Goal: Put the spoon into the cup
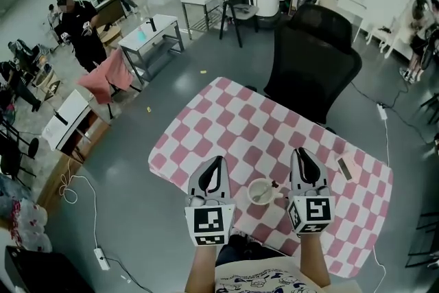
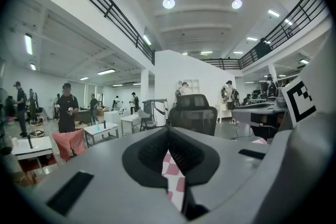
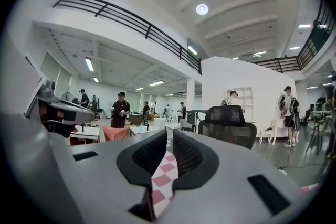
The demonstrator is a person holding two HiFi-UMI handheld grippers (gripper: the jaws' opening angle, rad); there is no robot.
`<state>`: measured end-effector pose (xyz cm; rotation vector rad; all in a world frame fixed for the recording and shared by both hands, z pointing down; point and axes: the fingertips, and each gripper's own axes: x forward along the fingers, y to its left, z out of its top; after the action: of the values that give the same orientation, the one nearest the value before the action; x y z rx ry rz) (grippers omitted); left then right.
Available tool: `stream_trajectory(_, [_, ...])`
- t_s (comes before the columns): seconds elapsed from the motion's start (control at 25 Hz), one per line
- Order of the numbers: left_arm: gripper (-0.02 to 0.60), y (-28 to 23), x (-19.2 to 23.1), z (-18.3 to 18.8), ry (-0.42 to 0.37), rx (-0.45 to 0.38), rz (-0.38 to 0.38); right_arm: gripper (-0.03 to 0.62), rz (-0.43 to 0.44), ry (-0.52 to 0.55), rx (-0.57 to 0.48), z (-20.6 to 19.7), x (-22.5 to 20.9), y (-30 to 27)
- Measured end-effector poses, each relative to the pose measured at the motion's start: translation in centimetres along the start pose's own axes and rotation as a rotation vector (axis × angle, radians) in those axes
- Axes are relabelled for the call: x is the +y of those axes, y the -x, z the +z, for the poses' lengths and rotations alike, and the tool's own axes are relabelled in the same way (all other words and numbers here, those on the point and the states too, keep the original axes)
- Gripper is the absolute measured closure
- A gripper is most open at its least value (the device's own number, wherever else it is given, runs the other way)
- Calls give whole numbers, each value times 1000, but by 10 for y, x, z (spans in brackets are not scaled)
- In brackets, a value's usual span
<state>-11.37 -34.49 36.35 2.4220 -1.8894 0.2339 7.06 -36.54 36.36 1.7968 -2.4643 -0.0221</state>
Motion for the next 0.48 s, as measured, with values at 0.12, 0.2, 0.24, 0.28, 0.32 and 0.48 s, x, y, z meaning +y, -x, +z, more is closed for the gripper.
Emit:
stream_trajectory(0.12, [568,4,-1,10,-5,-22,4,553,-3,-4,-28,12,-1,5])
stream_trajectory(0.2, [568,8,-2,17,-6,-38,6,556,-3,-6,-45,19,-1,8])
stream_trajectory(0.24, [568,10,-1,20,-7,-45,8,556,-1,-8,-52,22,-1,9])
stream_trajectory(0.28, [568,12,-1,22,-8,-52,9,557,0,-10,-58,25,0,10])
stream_trajectory(0.32, [568,14,-1,25,-10,-59,10,560,1,-12,-65,28,1,12])
stream_trajectory(0.48, [568,19,-1,34,-17,-79,13,569,5,-18,-90,38,3,15])
